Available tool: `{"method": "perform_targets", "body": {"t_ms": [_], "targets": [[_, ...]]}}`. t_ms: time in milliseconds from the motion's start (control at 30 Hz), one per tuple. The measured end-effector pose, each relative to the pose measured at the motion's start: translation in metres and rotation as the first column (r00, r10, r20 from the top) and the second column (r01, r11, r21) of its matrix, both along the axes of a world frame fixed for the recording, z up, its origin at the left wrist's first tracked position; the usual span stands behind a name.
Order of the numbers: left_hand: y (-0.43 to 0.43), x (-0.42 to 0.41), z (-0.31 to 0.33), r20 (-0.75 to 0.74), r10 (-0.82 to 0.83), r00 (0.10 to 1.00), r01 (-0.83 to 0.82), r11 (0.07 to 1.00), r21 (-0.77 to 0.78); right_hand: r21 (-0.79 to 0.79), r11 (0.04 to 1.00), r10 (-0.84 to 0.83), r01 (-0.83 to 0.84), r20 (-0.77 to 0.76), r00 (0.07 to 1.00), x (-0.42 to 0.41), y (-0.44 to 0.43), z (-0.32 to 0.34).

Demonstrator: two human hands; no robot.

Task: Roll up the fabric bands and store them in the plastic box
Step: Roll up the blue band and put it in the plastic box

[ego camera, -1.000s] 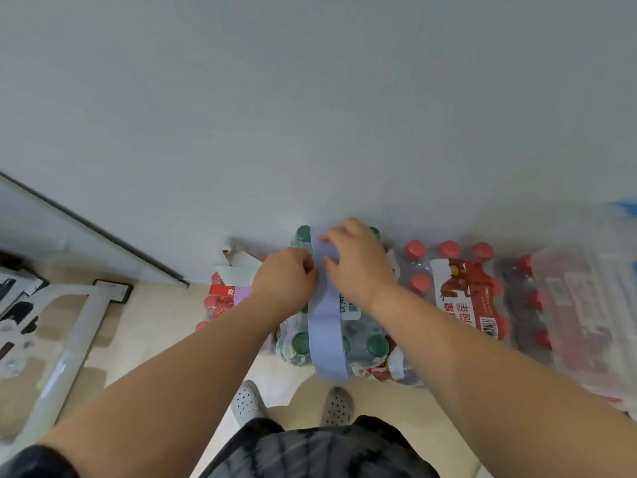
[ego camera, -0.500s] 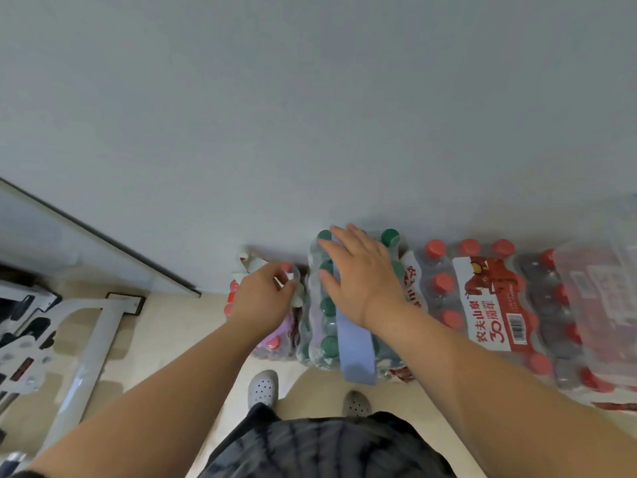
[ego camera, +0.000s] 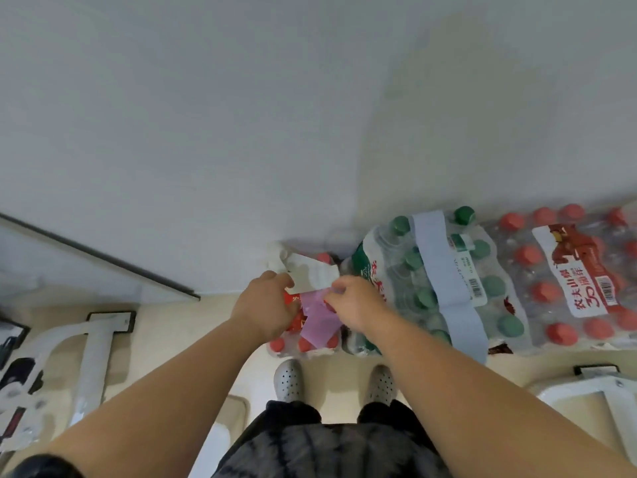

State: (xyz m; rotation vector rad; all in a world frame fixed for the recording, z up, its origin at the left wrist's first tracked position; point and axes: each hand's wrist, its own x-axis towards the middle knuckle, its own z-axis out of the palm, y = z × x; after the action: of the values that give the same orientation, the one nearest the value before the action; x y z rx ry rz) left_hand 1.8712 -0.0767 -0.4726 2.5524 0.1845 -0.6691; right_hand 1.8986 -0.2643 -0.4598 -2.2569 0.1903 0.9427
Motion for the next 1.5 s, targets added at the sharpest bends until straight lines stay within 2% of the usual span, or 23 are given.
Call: {"method": "perform_targets", "body": {"t_ms": [100,167,233,300,533,700,800,900,1000,1167,1267,1400,1500], "targets": [[0.007,0.011,-0.023,-0.039,-0.178,0.983,0.18,0.98,0.08,-0.1,0.993,-0.062,0.06,-0.015,0.998,0.004,0.003,-0.033],[0.01,0.016,-0.041,-0.094,-0.329,0.94,0.341,0.923,0.177,-0.121,0.99,-0.07,0.068,-0.011,0.997,0.005,0.008,-0.051],[0.015,0.019,-0.059,-0.16,-0.4,0.903,0.425,0.887,0.179,-0.087,0.992,-0.097,0.095,-0.024,0.995,0.005,0.013,-0.067],[0.02,0.022,-0.074,-0.196,-0.406,0.892,0.435,0.89,0.136,-0.063,0.991,-0.117,0.116,-0.022,0.993,0.008,0.019,-0.08],[0.025,0.014,-0.098,-0.241,-0.375,0.895,0.404,0.911,0.08,-0.086,0.988,-0.13,0.129,-0.007,0.991,0.012,0.025,-0.105],[0.026,0.016,-0.089,-0.199,-0.361,0.911,0.381,0.922,0.069,-0.124,0.992,-0.007,0.028,0.165,0.986,0.005,0.026,-0.091],[0.026,0.015,-0.074,-0.094,-0.287,0.953,0.29,0.957,0.014,-0.142,0.989,0.086,-0.049,0.268,0.959,-0.002,0.028,-0.073],[0.029,0.013,-0.053,0.014,-0.193,0.981,0.193,0.975,-0.114,-0.098,0.993,0.095,-0.07,0.293,0.951,-0.008,0.033,-0.045],[0.031,0.013,-0.029,0.047,-0.154,0.987,0.16,0.968,-0.192,-0.029,0.991,0.133,-0.131,0.34,0.931,-0.011,0.038,-0.012],[0.038,0.019,0.017,0.206,-0.031,0.978,0.104,0.931,-0.351,0.032,0.972,0.201,-0.231,0.386,0.901,-0.012,0.04,0.045],[0.043,0.021,0.05,0.23,0.036,0.973,0.079,0.878,-0.472,0.094,0.973,0.148,-0.208,0.435,0.888,-0.014,0.038,0.079],[0.04,0.022,0.098,0.257,0.061,0.965,0.103,0.808,-0.58,0.226,0.973,-0.074,-0.046,0.493,0.867,-0.008,0.03,0.123],[0.03,0.021,0.135,0.27,0.119,0.955,0.088,0.757,-0.648,0.366,0.93,-0.238,0.03,0.541,0.807,-0.006,0.023,0.147]]}}
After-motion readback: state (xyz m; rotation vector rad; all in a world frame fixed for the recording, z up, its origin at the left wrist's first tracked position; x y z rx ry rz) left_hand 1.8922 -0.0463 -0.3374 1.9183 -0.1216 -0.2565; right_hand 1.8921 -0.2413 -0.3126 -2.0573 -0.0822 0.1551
